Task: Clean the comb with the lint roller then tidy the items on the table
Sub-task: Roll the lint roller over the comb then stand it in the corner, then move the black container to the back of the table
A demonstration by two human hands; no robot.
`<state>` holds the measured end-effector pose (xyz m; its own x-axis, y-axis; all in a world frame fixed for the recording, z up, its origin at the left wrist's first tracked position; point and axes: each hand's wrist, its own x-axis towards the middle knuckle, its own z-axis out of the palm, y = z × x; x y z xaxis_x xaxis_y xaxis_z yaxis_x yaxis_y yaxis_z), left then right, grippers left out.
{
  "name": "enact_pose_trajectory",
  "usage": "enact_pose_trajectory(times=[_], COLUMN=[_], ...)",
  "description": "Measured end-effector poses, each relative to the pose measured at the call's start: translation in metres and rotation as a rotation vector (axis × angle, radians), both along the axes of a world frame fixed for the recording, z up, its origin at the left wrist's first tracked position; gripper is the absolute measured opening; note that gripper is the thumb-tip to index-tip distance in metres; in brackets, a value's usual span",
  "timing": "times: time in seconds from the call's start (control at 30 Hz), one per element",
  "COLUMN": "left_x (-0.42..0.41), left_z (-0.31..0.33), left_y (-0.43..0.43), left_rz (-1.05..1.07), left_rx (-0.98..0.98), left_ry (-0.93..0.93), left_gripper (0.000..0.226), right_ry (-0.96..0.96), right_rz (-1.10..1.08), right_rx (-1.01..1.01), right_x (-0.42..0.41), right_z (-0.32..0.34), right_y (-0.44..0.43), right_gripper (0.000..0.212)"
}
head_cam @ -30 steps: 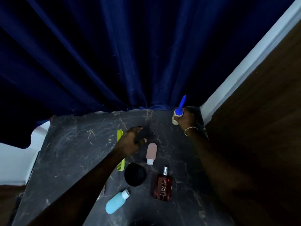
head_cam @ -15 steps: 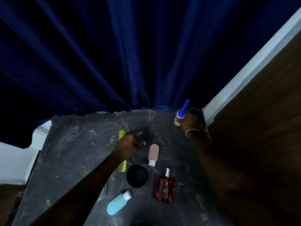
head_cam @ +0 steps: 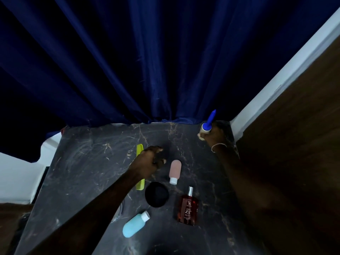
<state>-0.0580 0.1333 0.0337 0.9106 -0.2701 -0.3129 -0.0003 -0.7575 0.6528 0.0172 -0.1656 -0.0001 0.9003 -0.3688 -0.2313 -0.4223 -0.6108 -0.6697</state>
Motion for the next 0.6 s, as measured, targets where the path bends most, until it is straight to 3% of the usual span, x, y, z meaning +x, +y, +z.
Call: enact_pose_trajectory(times=[0.07,0.23,0.33,0.47,0.6], left_x=[-0.001,-0.006,-0.011,-0.020,-0.034], left_z=[0.001,0.011,0.016,0.019,0.027], left_y=[0.000,0.006,0.011,0.020,0.028], left_rz=[-0.011,-0.035,-0.037,-0.045,-0.050], left_rx=[0.015,0.068,0.094,0.068,0.111], left_ry=[-0.014,-0.039,-0.049,-0.051,-0.088], left_gripper=[0.055,0.058,0.058,0.070,0.056], right_ry=[-0.019,-0.107,-0.223,-0.223,-0.177], right_rz=[-0.003,0.131,0.122,0.002,-0.073], right_rx=[-0.032,-0.272,-0.393,-0.244,-0.082], right_x=[-0.002,-0.016,-0.028,-0.057,-0.090], right_z=[-0.004,0.002,-0.002,0.007,0.028], right_y=[-0.005,-0.013,-0.012,0.004,0.030], right_gripper=[0.066,0.045,0.046,0.068,0.095])
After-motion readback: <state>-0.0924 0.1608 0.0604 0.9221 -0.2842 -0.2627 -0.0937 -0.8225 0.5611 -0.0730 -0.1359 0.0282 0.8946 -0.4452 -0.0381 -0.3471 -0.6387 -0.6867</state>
